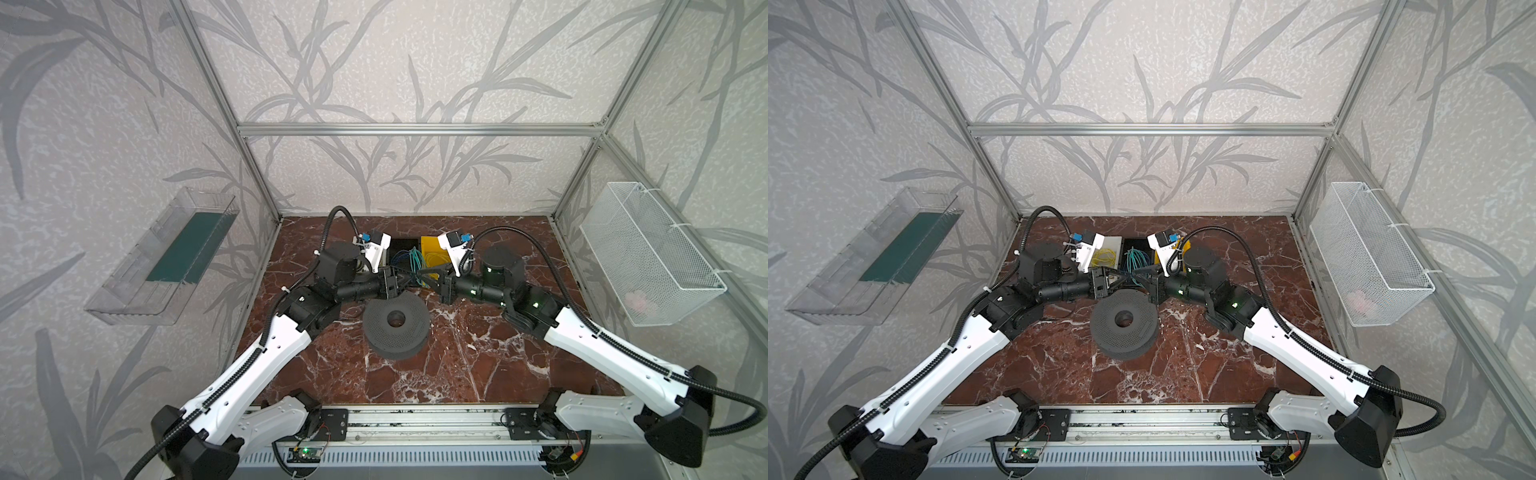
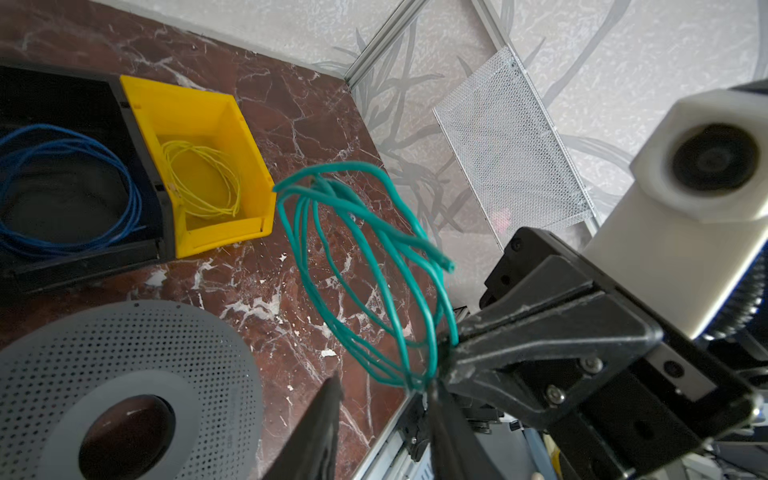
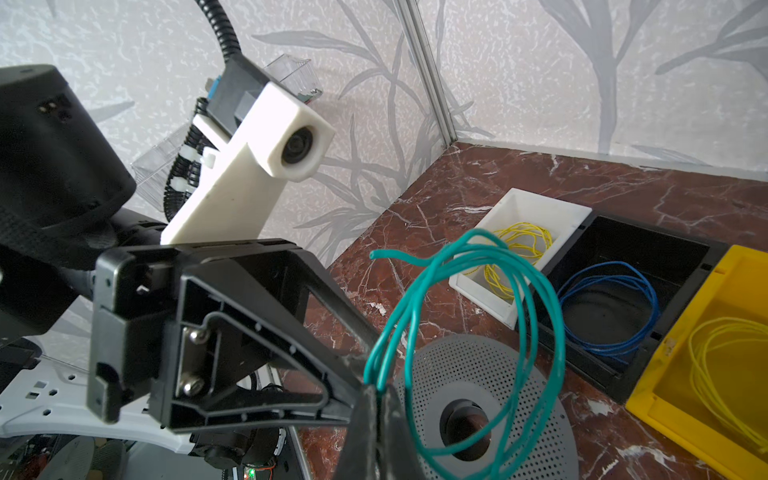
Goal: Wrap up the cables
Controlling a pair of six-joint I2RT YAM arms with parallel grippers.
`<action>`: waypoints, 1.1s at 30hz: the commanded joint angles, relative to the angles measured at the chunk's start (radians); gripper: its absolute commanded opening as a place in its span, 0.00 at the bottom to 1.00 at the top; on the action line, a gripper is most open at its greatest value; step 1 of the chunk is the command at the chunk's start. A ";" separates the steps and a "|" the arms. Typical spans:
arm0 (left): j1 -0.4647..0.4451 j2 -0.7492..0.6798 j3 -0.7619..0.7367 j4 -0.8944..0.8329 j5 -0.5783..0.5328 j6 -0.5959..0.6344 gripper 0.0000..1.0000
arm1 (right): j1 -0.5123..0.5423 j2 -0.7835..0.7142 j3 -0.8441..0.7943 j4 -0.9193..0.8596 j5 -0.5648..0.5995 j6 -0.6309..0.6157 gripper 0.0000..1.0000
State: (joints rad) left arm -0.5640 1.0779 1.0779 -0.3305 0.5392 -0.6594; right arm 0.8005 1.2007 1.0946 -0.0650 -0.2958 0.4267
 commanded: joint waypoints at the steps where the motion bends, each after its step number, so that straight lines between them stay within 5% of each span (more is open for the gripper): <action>1: -0.005 0.003 -0.003 -0.022 -0.051 0.013 0.26 | 0.011 -0.013 -0.006 0.046 -0.021 0.007 0.00; 10: -0.005 0.013 -0.001 -0.052 -0.094 0.023 0.00 | 0.011 -0.023 -0.001 0.010 -0.019 -0.006 0.00; 16: 0.003 -0.016 0.010 -0.090 -0.125 0.049 0.00 | 0.004 -0.042 0.037 -0.111 0.033 -0.061 0.00; 20: 0.010 -0.035 0.011 -0.096 -0.117 0.064 0.00 | -0.038 -0.040 0.034 -0.096 -0.089 -0.018 0.00; 28: 0.093 -0.090 -0.011 0.040 0.089 0.024 0.52 | -0.043 -0.039 0.026 -0.108 -0.189 -0.017 0.00; 33: 0.099 -0.083 0.029 0.019 0.094 0.073 0.59 | -0.041 -0.024 0.023 -0.085 -0.216 0.000 0.00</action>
State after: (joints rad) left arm -0.4664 0.9924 1.0760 -0.3355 0.5861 -0.6189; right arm 0.7589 1.1870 1.0985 -0.1631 -0.4694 0.4191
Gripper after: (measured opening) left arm 0.591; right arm 0.048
